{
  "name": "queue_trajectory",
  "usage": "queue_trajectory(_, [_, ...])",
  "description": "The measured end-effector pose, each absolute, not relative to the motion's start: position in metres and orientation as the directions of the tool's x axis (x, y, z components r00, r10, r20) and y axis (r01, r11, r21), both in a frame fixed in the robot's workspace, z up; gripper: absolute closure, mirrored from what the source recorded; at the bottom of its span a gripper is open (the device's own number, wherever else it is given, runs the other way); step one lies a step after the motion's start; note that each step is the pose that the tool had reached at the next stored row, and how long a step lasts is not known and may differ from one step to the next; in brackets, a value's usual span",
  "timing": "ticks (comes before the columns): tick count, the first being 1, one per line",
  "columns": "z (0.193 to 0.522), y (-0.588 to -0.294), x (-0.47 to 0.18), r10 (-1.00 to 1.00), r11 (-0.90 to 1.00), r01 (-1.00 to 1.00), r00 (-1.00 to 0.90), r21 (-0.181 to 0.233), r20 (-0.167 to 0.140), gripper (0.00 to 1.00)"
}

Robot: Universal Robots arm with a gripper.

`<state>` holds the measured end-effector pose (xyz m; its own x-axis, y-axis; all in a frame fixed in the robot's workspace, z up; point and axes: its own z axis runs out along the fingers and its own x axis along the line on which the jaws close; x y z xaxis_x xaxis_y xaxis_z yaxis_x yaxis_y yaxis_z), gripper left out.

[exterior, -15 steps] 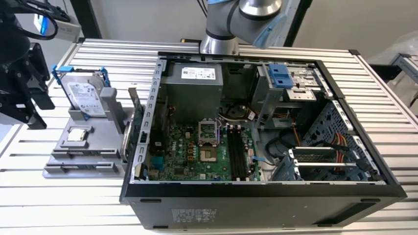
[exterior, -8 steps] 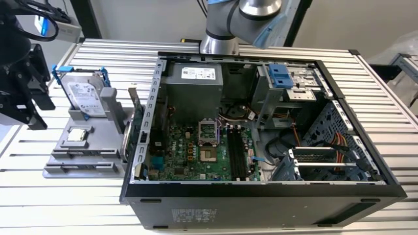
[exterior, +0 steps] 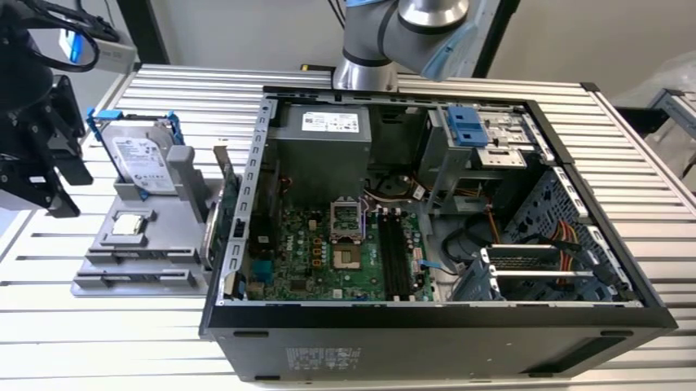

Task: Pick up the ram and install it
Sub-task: 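Pick up the ram and move it above insertion slot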

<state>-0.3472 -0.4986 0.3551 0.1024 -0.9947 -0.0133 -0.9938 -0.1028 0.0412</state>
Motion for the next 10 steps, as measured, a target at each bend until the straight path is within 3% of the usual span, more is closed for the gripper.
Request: queue_trajectory(10, [0.352,-0.4986,-0.3472,-0.995,-0.103,-0.994,0.102,0.041,-0.013,0.0])
